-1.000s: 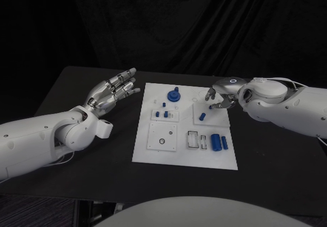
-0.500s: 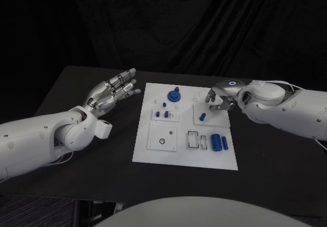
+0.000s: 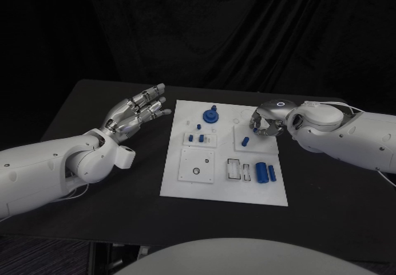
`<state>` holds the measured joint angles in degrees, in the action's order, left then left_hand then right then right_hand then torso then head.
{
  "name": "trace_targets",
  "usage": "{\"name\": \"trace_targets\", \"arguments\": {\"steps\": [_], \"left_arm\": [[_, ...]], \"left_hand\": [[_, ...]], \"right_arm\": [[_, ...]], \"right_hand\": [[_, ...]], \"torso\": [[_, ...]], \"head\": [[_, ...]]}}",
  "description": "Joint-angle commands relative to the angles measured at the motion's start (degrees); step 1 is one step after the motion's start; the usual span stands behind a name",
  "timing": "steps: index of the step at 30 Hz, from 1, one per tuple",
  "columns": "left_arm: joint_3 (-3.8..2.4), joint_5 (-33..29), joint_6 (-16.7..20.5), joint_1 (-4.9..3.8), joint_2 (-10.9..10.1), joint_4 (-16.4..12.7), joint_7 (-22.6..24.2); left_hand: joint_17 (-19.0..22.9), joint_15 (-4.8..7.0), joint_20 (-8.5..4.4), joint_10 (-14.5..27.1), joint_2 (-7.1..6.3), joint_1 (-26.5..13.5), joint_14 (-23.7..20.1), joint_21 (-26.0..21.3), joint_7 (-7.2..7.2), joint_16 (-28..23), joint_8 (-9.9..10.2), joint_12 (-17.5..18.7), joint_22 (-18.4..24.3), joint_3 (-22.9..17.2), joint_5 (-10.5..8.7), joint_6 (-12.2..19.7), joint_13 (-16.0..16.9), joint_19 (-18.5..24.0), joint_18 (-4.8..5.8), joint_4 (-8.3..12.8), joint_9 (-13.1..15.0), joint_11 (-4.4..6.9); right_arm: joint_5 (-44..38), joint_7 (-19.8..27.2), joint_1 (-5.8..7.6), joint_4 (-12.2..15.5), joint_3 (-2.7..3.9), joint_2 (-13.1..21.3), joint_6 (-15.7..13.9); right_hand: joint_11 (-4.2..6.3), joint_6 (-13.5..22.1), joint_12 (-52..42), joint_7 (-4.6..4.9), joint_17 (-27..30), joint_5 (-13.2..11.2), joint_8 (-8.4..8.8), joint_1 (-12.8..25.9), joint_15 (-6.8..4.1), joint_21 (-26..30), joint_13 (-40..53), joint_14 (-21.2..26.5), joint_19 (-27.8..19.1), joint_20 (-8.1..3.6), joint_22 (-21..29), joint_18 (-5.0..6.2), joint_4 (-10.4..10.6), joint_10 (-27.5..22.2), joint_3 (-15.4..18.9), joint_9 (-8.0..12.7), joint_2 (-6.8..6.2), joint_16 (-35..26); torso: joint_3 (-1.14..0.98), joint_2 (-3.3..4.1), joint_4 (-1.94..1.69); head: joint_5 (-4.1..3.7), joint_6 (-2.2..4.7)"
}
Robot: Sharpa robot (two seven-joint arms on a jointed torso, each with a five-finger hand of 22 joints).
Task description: Assemble the parts on the task board
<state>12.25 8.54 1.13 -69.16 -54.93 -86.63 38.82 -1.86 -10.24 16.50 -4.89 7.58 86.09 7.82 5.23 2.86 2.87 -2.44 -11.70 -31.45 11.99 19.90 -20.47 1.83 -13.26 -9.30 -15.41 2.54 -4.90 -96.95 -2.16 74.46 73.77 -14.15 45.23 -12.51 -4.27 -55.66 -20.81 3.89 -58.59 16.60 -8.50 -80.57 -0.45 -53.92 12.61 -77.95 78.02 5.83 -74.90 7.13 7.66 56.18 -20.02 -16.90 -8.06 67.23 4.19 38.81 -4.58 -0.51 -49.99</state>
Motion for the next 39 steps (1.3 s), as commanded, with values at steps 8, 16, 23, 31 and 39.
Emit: {"name": "trace_targets", "arguments": {"steps": [8, 16, 23, 31, 39], "left_arm": [[-0.06, 0.3, -1.2, 0.20, 0.1, 0.2, 7.4], [-0.05, 0.3, -1.6, 0.28, 0.3, 0.6, 6.8], [-0.05, 0.3, -1.7, 0.36, 0.6, 0.9, 6.4], [-0.05, 0.3, -1.7, 0.42, 0.6, 1.1, 6.0], [-0.05, 0.3, -1.5, 0.43, 0.5, 1.2, 5.7]], "left_hand": [[-0.1, -0.37, 0.12, 0.1, 0.09, 1.2, 0.6, 0.5, -0.69, 0.6, 0.0, -0.1, -0.6, 0.2, 0.39, -0.3, 0.1, -1.1, -0.87, 0.6, 0.1, -0.52], [-0.1, -0.75, 0.20, 0.1, 0.65, 1.7, 0.8, 0.9, -2.71, 0.9, -0.6, 0.0, -0.7, 0.5, 0.37, -3.5, 0.1, -2.2, -0.52, 1.1, 0.6, -0.58], [-0.1, -0.78, 0.21, 0.0, 0.69, 1.8, 1.0, 1.0, -2.82, 1.0, -0.6, -0.1, -0.9, 0.5, 0.38, -3.6, 0.1, -2.4, -0.50, 1.2, 0.6, -0.57], [-0.1, -1.00, 0.27, -0.1, 0.91, 2.0, 1.2, 1.2, -3.06, 1.2, -0.6, -0.3, -0.9, 0.5, 0.40, -3.8, 0.1, -2.7, -0.40, 1.4, 0.6, -0.71], [-0.2, -1.14, 0.28, -0.1, 1.07, 2.3, 1.4, 1.3, -3.14, 1.4, -0.6, -0.4, -0.8, 0.4, 0.40, -3.8, 0.1, -2.9, -0.30, 1.6, 0.6, -0.83]], "right_arm": [[-0.3, 0.5, -0.44, -0.5, 0.01, -0.1, -1.5], [1.1, 1.0, -0.51, -0.7, 0.01, 0.2, -2.5], [1.7, 2.0, -0.53, -0.7, 0.01, 0.2, -4.3], [1.8, 2.6, -0.52, -0.5, 0.02, 0.7, -6.2], [3.3, 3.3, -0.46, 0.4, 0.08, 1.9, -9.0]], "right_hand": [[0.45, -1.5, 0.9, 0.39, -0.1, -0.4, -0.99, -0.9, -0.67, -0.7, 0.1, -0.3, 0.2, -0.79, -7.1, -1.01, -1.2, 1.9, -1.1, -1.4, 0.36, 0.2], [1.01, -2.7, 0.9, 1.54, -0.2, -0.4, -1.81, -1.6, -0.55, -1.0, 0.3, -0.4, 0.3, -0.76, -7.2, -1.09, -2.6, 4.4, -1.9, -3.0, 0.94, 0.4], [1.69, -5.6, 1.5, 1.89, -1.0, -0.4, -3.65, -1.7, -0.97, -2.4, 0.4, -0.9, 0.7, -1.06, -7.4, -1.24, -3.8, 7.4, -1.9, -5.3, 1.50, 1.1], [1.96, -6.7, 2.5, 1.90, -1.3, -0.4, -4.37, -1.7, -1.19, -3.3, 0.2, -1.2, 1.1, -1.30, -7.6, -1.39, -4.4, 9.1, -1.9, -6.8, 1.69, 1.4], [1.99, -7.2, 3.1, 1.91, -1.3, -0.4, -4.74, -1.5, -1.22, -3.7, 0.0, -1.3, 1.2, -1.36, -7.7, -1.44, -4.5, 9.8, -1.8, -7.6, 1.78, 1.4]], "torso": [[0.00, 0.05, 0.00], [-0.02, 0.09, -0.08], [0.00, 0.10, 0.03], [0.03, 0.11, 0.00], [0.05, 0.09, -0.06]], "head": [[0.08, -0.01], [-0.15, -0.01], [0.10, -0.01], [0.34, -0.01], [0.56, -0.01]]}}
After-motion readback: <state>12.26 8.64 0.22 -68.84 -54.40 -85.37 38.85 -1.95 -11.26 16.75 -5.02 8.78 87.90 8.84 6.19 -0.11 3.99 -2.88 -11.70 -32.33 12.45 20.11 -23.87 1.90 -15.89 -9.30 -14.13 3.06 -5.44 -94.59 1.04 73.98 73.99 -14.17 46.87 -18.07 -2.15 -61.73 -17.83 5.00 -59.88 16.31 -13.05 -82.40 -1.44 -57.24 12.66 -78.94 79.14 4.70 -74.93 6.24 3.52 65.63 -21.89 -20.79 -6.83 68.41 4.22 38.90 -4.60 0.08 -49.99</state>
